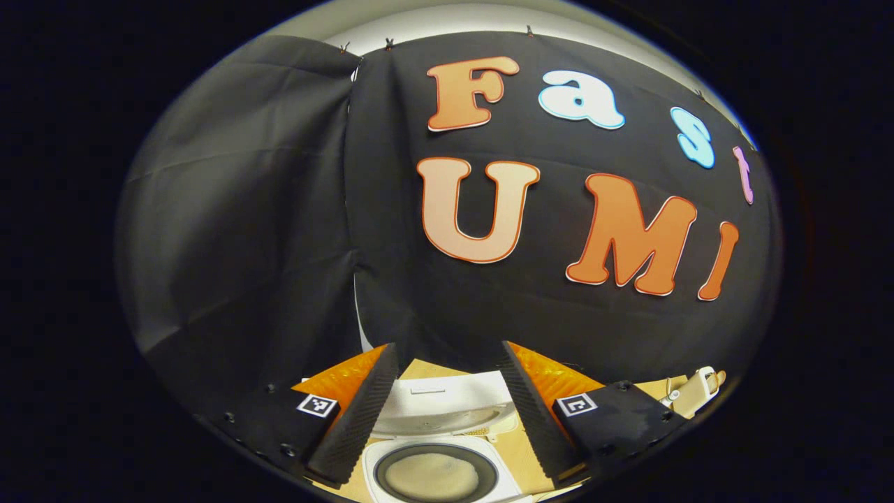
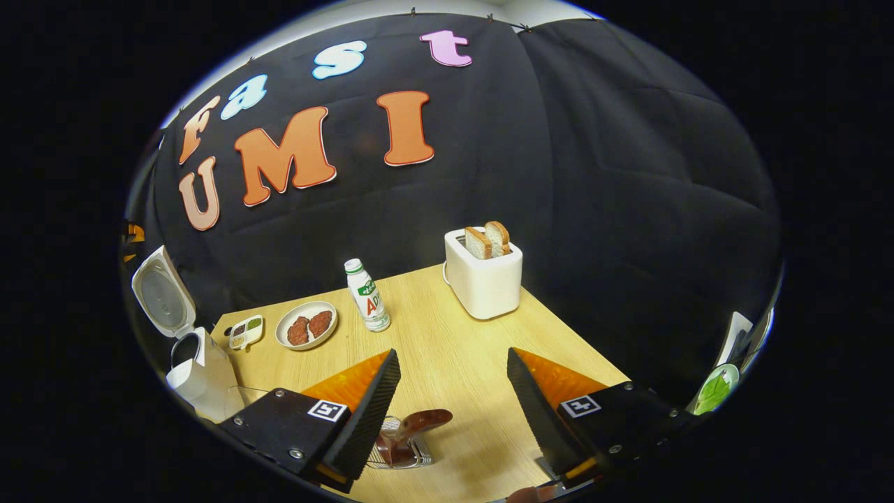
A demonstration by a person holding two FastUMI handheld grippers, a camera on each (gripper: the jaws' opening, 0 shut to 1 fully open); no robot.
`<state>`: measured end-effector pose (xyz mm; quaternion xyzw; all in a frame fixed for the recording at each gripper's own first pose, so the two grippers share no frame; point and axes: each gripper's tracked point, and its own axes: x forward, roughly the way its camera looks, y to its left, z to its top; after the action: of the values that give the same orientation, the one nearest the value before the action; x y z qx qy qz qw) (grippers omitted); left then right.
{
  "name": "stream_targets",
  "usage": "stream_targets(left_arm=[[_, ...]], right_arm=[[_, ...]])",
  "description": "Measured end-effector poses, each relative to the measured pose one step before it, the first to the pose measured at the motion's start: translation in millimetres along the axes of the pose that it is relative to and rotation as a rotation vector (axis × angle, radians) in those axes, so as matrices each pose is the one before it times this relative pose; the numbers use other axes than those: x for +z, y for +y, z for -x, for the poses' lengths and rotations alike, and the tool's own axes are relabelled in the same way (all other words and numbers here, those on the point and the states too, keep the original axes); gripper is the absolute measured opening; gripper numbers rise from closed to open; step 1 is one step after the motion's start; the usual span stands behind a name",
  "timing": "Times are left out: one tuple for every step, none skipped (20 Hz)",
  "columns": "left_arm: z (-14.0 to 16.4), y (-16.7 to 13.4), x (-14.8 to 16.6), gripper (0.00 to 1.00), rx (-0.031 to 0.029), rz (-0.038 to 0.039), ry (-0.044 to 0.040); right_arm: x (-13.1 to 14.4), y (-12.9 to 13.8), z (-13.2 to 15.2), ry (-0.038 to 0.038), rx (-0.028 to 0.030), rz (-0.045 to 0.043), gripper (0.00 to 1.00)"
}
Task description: Close the left gripper, press the button to open the rice cooker; take a wooden spoon from the chopstick holder with the right hand, scoop a spoonful of rice and pour it into the rice cooker, then put the wooden spoon back into the chopstick holder.
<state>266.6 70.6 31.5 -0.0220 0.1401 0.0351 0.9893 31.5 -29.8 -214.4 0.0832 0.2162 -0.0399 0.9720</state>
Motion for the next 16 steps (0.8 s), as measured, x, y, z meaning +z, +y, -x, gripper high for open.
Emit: stream_targets(left_arm=[[-7.98,4.0,-8.79,0.99,0.01189,0.00767,0.03071],[-6.39,6.21,-8.27,0.99,0.01633,-0.00553,0.02951],[-3.59,4.31,-13.5,0.99,-0.00118,0.00725,0.03726],[1.67,2.03,0.12,0.99,0.01194,-0.01665,-0.01151],[1.57,-0.1,-2.03,1.0,-0.0062,-0.01092,-0.00096],[4.53,-1.41,-3.83,0.99,-0.00593,-0.02037,0.00913],[4.39,-1.57,-4.28,1.0,-0.00775,-0.03162,0.00388],[6.32,-2.17,-5.4,1.0,-0.00398,-0.02378,0.00684],[7.95,-2.31,-3.34,1.0,-0.0029,-0.01136,0.0011],[8.04,-1.43,-4.83,1.0,-0.00547,0.00366,-0.00492],[5.12,-2.68,-4.86,1.0,-0.01387,0.01317,0.00059],[0.42,-6.09,-15.91,0.99,-0.01055,0.02009,0.01254],[9.72,-6.22,-13.79,1.0,-0.03409,0.02177,0.01672],[5.58,-5.12,-10.36,1.0,-0.01915,0.02237,0.01287],[8.47,-1.77,-12.24,1.0,-0.01597,0.01352,0.01124],[5.34,0.06,-15.59,0.99,-0.0022,0.01221,0.01655]], right_arm=[[0.93,-1.05,0.29,-0.00293,-0.00434,-0.00593,0.95],[-0.06,-0.39,0.22,-0.00109,-0.00287,-0.00631,0.95],[0.57,-0.14,0.64,-0.00128,-0.00168,-0.00797,0.95],[0.71,0.13,0.48,-0.00053,0.00092,-0.00874,0.95],[0.49,0.1,-0.15,-0.0009,-0.00024,-0.00801,0.95],[-0.69,-0.2,0.15,0.00121,-0.00003,-0.00533,0.95],[0.03,0.44,0.12,-0.00159,0.00098,-0.00282,0.95],[-0.17,1.53,0.38,-0.00206,0.0024,0.00008,0.95],[-0.18,1.48,0.47,-0.00016,0.00396,0.00282,0.95],[-0.97,2.15,0.93,0.00074,0.00588,0.00555,0.95],[1.31,2.09,0.72,-0.0023,0.00566,0.00729,0.95],[1.42,2.6,-0.21,-0.00369,0.00661,0.00788,0.95],[2.0,2.39,0.57,-0.00491,0.00712,0.00811,0.95],[1.87,1.59,1.06,-0.00493,0.00579,0.00716,0.95],[2.17,1.28,0.61,-0.00531,0.0052,0.00348,0.95],[1.65,1.76,-0.25,-0.00189,0.00803,-0.00098,0.95]])
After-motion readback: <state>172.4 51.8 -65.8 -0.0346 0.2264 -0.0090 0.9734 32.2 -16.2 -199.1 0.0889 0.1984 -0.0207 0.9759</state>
